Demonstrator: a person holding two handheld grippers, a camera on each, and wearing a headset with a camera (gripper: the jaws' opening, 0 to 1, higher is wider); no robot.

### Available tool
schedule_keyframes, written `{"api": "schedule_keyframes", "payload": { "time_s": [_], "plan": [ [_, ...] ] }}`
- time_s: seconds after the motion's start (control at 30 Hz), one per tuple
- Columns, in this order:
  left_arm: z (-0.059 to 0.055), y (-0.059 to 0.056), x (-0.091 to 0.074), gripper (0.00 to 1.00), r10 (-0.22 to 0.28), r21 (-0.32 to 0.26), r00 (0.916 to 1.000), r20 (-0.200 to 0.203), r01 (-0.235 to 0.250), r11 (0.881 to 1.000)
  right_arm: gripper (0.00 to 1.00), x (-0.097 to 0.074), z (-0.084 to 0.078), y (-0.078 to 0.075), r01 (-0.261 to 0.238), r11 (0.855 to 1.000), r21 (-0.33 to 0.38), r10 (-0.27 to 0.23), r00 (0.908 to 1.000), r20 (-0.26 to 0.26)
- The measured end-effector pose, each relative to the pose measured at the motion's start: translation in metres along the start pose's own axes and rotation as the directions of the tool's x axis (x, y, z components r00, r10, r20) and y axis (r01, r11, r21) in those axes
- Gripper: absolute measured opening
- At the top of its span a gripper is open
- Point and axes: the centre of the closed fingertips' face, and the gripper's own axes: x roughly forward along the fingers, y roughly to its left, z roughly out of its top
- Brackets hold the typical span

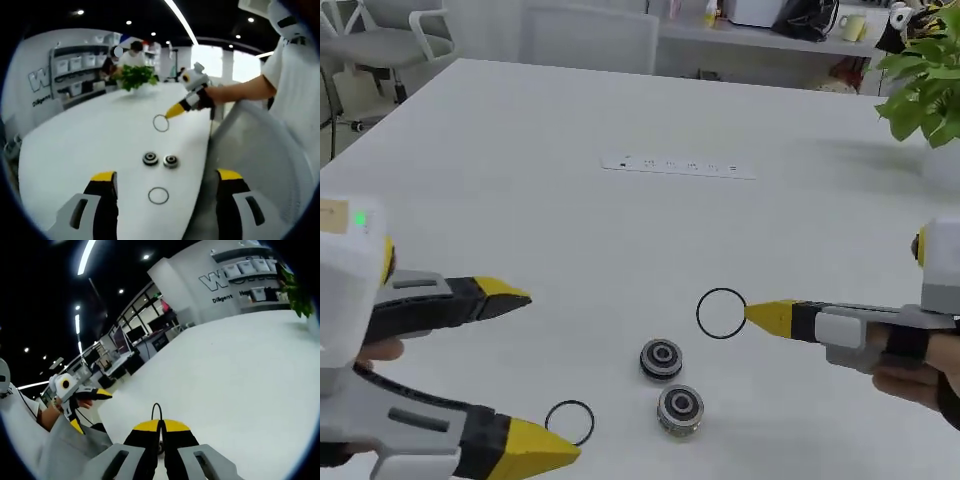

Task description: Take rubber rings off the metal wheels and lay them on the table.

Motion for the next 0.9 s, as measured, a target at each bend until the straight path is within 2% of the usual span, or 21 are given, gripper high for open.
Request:
{"api": "schedule_keyframes", "payload": {
  "time_s": [0.07,0.1,0.17,0.27,0.4,0.57,0.9],
  "plan": [
    [-0.002,0.003,-0.004,0.81,0.022,-0.025,0.9997,0.013,-0.022,0.999,0.00,-0.002,0.004,-0.001,-0.001,1.000,0.015,0.000,0.9998,0.020],
    [-0.003,0.005,-0.006,0.81,0.041,-0.060,0.9988,0.028,-0.039,0.997,0.00,-0.003,0.006,-0.001,-0.004,1.000,0.027,0.003,0.9995,0.032],
    [-0.006,0.001,-0.009,0.81,0.036,-0.078,0.9983,0.046,-0.032,0.996,0.00,-0.004,0.007,-0.002,-0.004,0.999,0.038,0.003,0.9992,0.039],
    [-0.013,0.000,-0.010,0.81,0.046,-0.097,0.9981,0.042,-0.042,0.994,0.00,-0.004,0.008,-0.003,-0.001,0.999,0.042,-0.001,0.9990,0.044],
    [-0.021,-0.002,-0.008,0.81,0.061,-0.103,0.9977,0.030,-0.057,0.993,0.00,-0.006,0.012,-0.001,-0.005,0.999,0.048,0.002,0.9984,0.056],
    [-0.028,-0.006,-0.005,0.81,0.056,-0.111,0.9983,0.016,-0.054,0.992,0.00,-0.007,0.016,0.000,-0.007,0.999,0.054,0.003,0.9974,0.073],
    [-0.026,-0.002,-0.006,0.82,0.081,-0.097,0.9963,0.027,-0.078,0.992,0.00,-0.004,0.023,0.011,-0.027,0.999,0.040,0.023,0.9963,0.083]
  ]
}}
